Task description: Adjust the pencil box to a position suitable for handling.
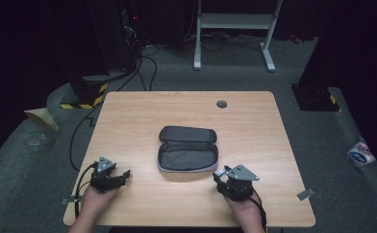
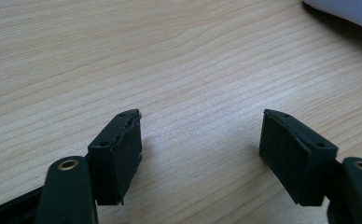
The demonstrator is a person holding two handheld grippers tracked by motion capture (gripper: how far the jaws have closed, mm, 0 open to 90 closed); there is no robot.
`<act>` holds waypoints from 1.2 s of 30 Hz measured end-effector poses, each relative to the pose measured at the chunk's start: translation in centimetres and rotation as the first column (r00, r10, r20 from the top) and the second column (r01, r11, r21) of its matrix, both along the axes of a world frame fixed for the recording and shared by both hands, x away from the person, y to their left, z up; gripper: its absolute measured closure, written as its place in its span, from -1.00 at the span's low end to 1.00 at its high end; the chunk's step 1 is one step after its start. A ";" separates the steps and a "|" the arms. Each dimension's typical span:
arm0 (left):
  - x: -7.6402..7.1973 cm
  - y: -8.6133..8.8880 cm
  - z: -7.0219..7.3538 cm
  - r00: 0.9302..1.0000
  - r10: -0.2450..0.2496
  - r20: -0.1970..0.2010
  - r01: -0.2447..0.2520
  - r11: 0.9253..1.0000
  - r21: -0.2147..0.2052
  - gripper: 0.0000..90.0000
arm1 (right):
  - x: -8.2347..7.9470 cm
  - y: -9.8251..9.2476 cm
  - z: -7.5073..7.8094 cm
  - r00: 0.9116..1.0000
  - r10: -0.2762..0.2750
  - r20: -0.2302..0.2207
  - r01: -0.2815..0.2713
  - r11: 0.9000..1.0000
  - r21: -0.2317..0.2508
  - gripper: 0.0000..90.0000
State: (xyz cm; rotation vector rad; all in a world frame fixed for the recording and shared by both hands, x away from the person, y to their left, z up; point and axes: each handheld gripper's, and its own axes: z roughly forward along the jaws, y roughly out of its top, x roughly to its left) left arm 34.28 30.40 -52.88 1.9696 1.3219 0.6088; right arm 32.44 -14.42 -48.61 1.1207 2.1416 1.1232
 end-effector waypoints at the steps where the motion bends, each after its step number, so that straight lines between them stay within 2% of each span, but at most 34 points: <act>1: 0.0 0.0 0.0 1.000 0.000 0.000 0.000 1.000 -0.001 -0.34 | 0.1 0.0 0.1 1.000 -0.002 0.004 0.002 1.000 0.001 0.05; 17: 0.0 0.0 0.0 1.000 0.000 0.000 0.000 1.000 0.001 -0.34 | 1.2 0.5 1.8 0.999 -0.019 0.046 0.018 1.000 0.015 0.05; 22: -0.2 0.0 0.0 1.000 0.004 0.000 -0.004 1.000 0.004 -0.34 | 1.2 0.6 2.1 0.998 -0.042 0.043 0.042 0.999 0.005 0.05; 25: -0.2 0.0 0.0 1.000 0.004 0.001 -0.004 1.000 0.003 -0.34 | 1.4 0.5 2.7 0.997 -0.068 0.035 0.067 0.997 0.034 0.05; 27: -0.2 0.0 0.0 1.000 0.003 0.000 -0.003 1.000 0.000 -0.34 | 1.6 0.7 3.0 0.996 -0.078 0.036 0.076 0.996 0.037 0.05; 32: -0.2 0.0 0.0 1.000 0.002 0.000 -0.002 1.000 0.006 -0.34 | 1.8 1.3 3.8 0.996 -0.064 0.057 0.063 0.998 0.022 0.05; 36: -0.2 0.0 0.0 1.000 0.000 0.001 0.000 1.000 0.004 -0.34 | 1.8 1.4 4.4 0.995 -0.055 0.080 0.053 0.998 0.030 0.05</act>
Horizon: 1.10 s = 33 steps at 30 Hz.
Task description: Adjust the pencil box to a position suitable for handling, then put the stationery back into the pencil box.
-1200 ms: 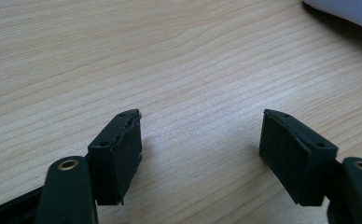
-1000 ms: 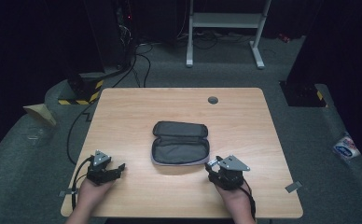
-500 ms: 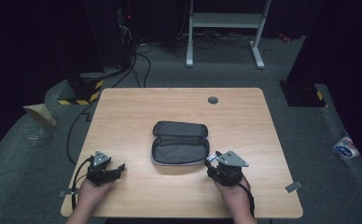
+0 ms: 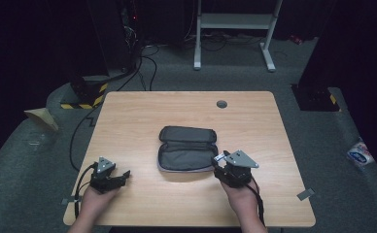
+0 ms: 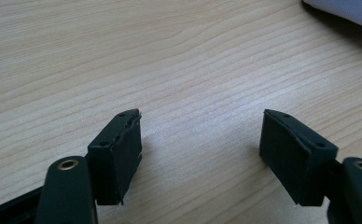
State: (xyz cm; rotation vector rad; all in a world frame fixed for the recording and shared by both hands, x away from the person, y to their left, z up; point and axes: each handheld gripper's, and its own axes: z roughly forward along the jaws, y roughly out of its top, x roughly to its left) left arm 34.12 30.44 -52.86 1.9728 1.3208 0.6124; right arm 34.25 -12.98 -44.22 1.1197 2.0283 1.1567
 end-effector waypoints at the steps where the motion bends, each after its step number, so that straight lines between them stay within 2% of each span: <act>1: 0.0 0.0 0.0 1.000 0.000 0.000 0.000 1.000 0.000 -0.34 | 0.0 0.1 0.1 1.000 0.001 0.004 -0.001 1.000 -0.004 0.05; 5: 0.0 0.0 0.0 1.000 0.000 0.000 0.000 1.000 0.000 -0.34 | 0.3 0.6 0.6 1.000 0.019 0.022 -0.018 1.000 -0.018 0.05; 12: 0.1 -0.1 0.0 1.000 -0.004 0.001 0.004 1.000 -0.003 -0.34 | 0.9 1.6 1.4 0.999 0.019 0.034 -0.018 0.999 -0.033 0.05; 15: 0.1 -0.1 0.0 1.000 -0.003 0.001 0.003 1.000 -0.003 -0.34 | 1.1 2.0 1.7 0.999 0.020 0.025 -0.019 0.999 -0.040 0.05; 18: 0.1 -0.1 0.0 1.000 -0.001 0.000 0.001 1.000 -0.006 -0.34 | 1.4 2.2 2.0 0.999 0.033 0.034 -0.031 0.999 -0.039 0.05; 20: 0.0 -0.1 0.0 1.000 0.002 -0.002 -0.002 1.000 -0.010 -0.34 | 1.6 2.4 2.1 0.999 0.035 0.036 -0.034 0.999 -0.017 0.05; 21: 0.0 -0.1 0.0 1.000 -0.001 0.000 0.001 1.000 -0.001 -0.34 | 1.8 2.6 2.1 0.999 0.039 0.038 -0.038 0.999 -0.015 0.05; 26: 0.0 -0.1 0.0 1.000 -0.002 0.000 0.002 1.000 -0.004 -0.34 | 2.3 3.6 1.6 0.998 0.054 0.029 -0.054 0.998 -0.027 0.05; 30: 0.0 -0.1 0.0 1.000 0.001 -0.001 -0.001 1.000 -0.010 -0.34 | 3.2 4.6 0.7 0.998 0.059 0.006 -0.059 0.998 -0.037 0.05; 33: 0.0 -0.1 0.0 1.000 -0.008 0.000 0.008 1.000 -0.002 -0.34 | 4.1 5.0 -0.2 0.998 0.049 -0.028 -0.050 0.997 -0.050 0.05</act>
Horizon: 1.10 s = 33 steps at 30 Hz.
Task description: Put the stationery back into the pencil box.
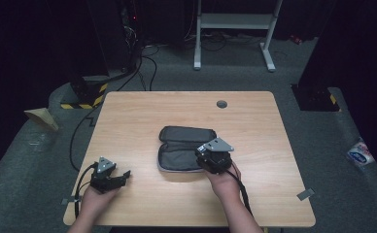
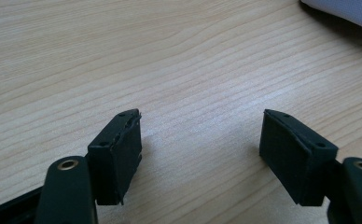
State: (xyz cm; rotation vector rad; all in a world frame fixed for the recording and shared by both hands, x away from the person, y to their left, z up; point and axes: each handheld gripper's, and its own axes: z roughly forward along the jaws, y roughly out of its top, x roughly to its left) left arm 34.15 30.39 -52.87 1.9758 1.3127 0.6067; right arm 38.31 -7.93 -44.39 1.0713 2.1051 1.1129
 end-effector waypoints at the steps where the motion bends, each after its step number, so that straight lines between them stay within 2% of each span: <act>1: 0.0 0.0 0.0 1.000 0.001 -0.001 -0.001 1.000 -0.006 -0.34 | 0.3 0.1 -0.3 1.000 -0.007 -0.014 0.007 1.000 -0.008 0.05; 6: 0.0 0.0 0.0 1.000 -0.002 -0.001 0.002 1.000 -0.005 -0.34 | 1.3 -0.1 -1.9 0.997 -0.021 -0.076 0.017 0.999 -0.052 0.05; 11: 0.0 0.0 0.0 1.000 -0.003 -0.002 0.003 1.000 -0.008 -0.34 | 1.7 -0.4 -3.0 0.992 -0.041 -0.118 0.034 0.997 -0.062 0.05; 17: 0.0 0.0 0.0 1.000 -0.003 -0.002 0.003 1.000 -0.008 -0.34 | 2.2 -0.7 -3.7 0.990 -0.047 -0.136 0.037 0.996 -0.079 0.05; 30: 0.0 0.0 0.0 1.000 -0.003 -0.002 0.003 1.000 -0.008 -0.34 | 2.4 -0.8 -3.9 0.987 -0.054 -0.154 0.045 0.997 -0.067 0.01; 33: 0.0 0.0 0.0 1.000 -0.004 -0.002 0.004 1.000 -0.008 -0.34 | 2.3 -0.9 -3.6 0.989 -0.052 -0.142 0.044 0.997 -0.060 -0.02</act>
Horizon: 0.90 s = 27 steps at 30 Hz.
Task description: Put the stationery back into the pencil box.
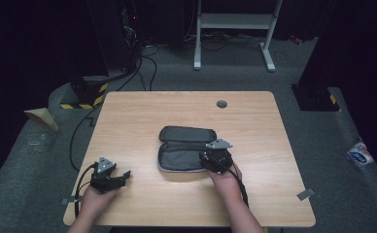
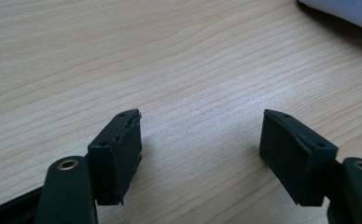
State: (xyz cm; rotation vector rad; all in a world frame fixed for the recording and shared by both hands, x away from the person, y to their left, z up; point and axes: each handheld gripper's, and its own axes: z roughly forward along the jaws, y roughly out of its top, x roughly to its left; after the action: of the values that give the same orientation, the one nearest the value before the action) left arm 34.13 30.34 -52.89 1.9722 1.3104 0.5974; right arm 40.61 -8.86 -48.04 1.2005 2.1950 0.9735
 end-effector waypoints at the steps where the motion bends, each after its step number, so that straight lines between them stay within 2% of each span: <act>1: 0.0 0.0 0.0 1.000 0.000 0.000 0.000 1.000 0.000 -0.34 | 0.0 -0.1 0.1 1.000 -0.004 0.000 0.004 1.000 0.001 -0.02; 8: 0.0 0.0 0.0 1.000 -0.002 0.000 0.002 1.000 -0.001 -0.34 | -0.5 -1.2 0.9 0.999 -0.025 0.020 0.025 0.999 0.024 -0.02; 12: 0.0 0.0 0.0 1.000 -0.003 0.000 0.003 1.000 -0.001 -0.34 | -1.1 -2.6 1.3 0.998 -0.048 0.041 0.046 0.998 0.043 -0.02; 16: 0.0 0.0 0.0 1.000 -0.004 0.000 0.004 1.000 -0.002 -0.34 | -1.8 -4.4 1.5 0.994 -0.078 0.076 0.075 0.996 0.039 -0.02; 22: 0.0 0.0 0.0 1.000 -0.005 0.001 0.005 1.000 0.001 -0.34 | -2.7 -7.3 0.6 0.988 -0.128 0.091 0.125 0.992 0.034 -0.04; 27: 0.0 0.0 0.0 1.000 -0.001 0.000 0.001 1.000 0.000 -0.34 | -3.6 -9.5 -0.9 0.984 -0.164 0.068 0.161 0.986 0.038 -0.11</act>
State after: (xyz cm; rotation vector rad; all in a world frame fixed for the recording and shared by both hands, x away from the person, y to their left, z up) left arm 34.14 30.32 -52.89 1.9732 1.3091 0.5969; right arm 36.97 -18.37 -48.94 1.3160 1.9988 0.9716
